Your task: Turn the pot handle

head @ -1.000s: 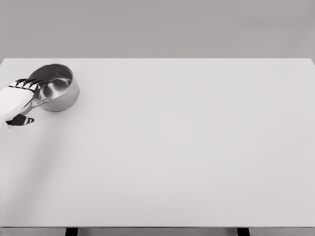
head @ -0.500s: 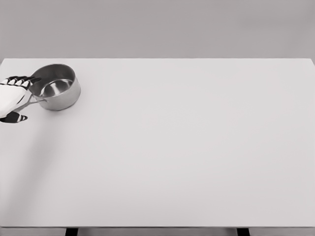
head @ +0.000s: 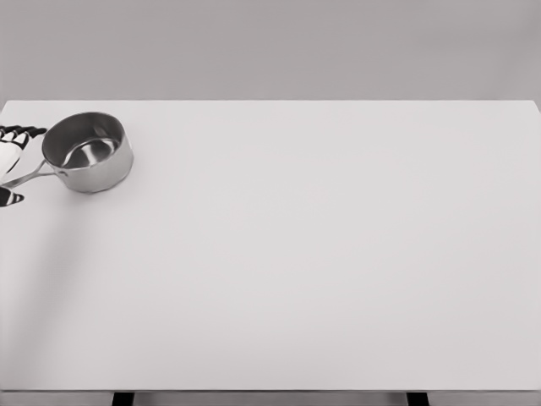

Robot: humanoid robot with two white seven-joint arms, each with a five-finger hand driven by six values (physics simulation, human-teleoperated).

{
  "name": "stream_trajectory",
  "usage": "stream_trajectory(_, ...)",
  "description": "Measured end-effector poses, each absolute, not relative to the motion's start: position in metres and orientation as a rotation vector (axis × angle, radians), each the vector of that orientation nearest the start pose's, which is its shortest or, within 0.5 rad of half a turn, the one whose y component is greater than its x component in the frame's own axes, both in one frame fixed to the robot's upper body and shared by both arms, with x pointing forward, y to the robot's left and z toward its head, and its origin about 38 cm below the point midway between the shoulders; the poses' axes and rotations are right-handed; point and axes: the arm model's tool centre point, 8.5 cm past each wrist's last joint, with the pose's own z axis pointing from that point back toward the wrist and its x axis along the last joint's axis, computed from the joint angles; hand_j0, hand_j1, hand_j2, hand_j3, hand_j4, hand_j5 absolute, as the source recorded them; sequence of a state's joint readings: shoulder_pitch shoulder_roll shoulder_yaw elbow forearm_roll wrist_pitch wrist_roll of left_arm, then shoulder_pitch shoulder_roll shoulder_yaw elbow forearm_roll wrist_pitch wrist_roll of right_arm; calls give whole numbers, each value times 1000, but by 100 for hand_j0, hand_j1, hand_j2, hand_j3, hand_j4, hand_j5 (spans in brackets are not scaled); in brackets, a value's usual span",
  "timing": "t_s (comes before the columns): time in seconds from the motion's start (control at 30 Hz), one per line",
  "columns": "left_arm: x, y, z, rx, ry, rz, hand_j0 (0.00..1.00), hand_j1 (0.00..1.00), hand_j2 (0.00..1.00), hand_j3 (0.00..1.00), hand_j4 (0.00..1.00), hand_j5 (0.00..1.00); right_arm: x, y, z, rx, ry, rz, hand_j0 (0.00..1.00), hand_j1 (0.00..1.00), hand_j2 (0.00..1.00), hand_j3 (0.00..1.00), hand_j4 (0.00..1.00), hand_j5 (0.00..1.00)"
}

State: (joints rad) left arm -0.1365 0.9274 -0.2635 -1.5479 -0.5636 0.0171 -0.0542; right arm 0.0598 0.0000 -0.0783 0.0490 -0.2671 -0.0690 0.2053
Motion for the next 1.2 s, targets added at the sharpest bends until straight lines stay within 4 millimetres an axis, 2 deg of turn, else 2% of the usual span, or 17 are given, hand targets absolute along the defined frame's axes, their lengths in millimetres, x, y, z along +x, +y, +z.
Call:
stream_trajectory(0.3,389,447,174,1077,-1119,-1345,100,100,100,100,100,100,-44,-256,-259,90,-11,-347,100,100,100,100,100,100)
stream_trajectory(0.9,405,459,187,1130,-1111,-1289,100,100,100,100,100,100,-44,-256,-259,90,-11,-346,100,100,100,100,100,100)
stream_trajectory(1.2,410,467,183,1147,-1081,-1273,100,100,100,100,100,100,-44,-256,-259,90,-11,-347,100,100,100,100,100,100)
